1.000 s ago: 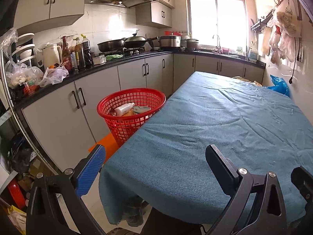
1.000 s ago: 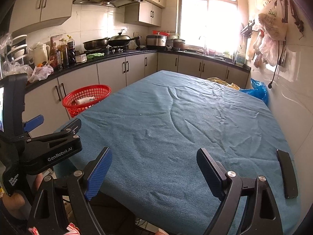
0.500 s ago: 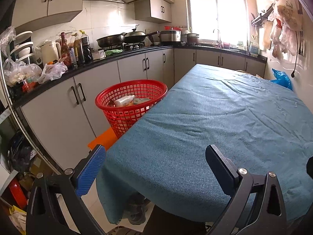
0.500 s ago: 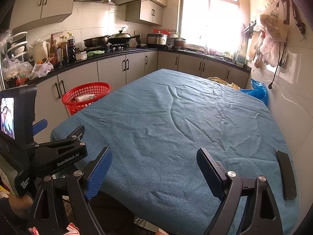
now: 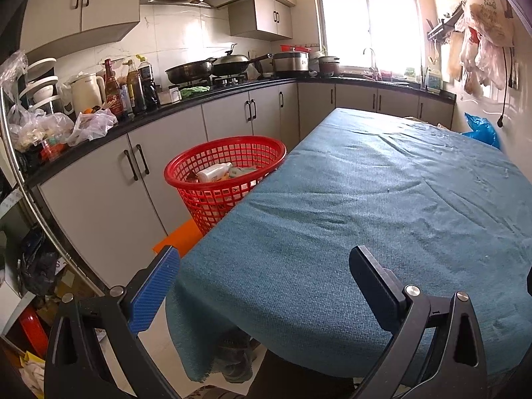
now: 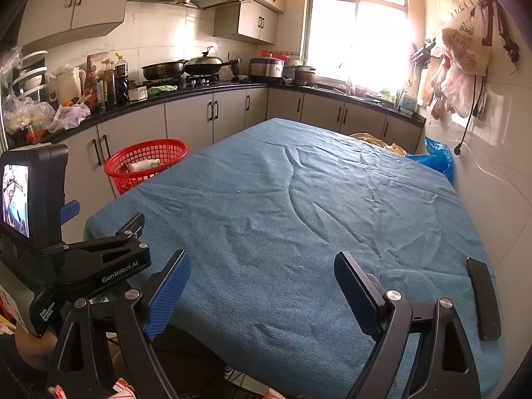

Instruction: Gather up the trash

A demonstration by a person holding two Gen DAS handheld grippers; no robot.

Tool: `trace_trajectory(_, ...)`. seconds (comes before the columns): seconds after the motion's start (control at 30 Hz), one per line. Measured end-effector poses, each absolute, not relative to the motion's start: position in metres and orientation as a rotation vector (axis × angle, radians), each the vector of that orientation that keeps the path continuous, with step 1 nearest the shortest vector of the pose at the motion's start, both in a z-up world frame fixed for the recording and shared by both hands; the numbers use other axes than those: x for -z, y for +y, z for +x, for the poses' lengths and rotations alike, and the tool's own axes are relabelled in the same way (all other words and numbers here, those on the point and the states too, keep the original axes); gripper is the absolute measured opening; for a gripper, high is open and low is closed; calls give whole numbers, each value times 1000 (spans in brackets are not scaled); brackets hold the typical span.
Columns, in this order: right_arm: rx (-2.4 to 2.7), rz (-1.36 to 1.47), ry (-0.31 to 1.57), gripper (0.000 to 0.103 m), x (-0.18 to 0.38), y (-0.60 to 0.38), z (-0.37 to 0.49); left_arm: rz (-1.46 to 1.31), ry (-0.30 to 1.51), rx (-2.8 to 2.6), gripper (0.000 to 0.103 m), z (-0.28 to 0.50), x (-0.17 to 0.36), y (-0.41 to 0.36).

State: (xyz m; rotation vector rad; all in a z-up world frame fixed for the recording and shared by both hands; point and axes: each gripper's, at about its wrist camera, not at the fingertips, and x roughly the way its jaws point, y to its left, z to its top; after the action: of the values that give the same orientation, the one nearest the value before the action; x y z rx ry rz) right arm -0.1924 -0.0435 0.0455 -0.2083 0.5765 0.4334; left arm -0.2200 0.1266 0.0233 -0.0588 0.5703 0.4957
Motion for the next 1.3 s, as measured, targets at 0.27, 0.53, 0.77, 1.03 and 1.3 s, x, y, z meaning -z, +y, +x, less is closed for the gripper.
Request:
trace_trajectory(0.27, -434, -210, 586, 91, -44, -41, -193, -53, 569, -494, 101, -221, -24, 125)
trace_trajectory(0.53, -435, -211, 593, 91, -42, -40, -193, -39, 558, -486, 101, -222, -29, 120)
trace_trajectory(0.77, -435, -210, 602, 91, -41, -40, -192, -34, 564, -484, 101, -221, -28, 119)
trace_trajectory(1.03, -435, -210, 605, 91, -41, -39, -191, -40, 567, -478, 101, -220, -29, 120)
trace_trajectory(1.3, -435, -210, 607, 91, -40, -39, -191, -41, 566, -476, 101, -220, -29, 120)
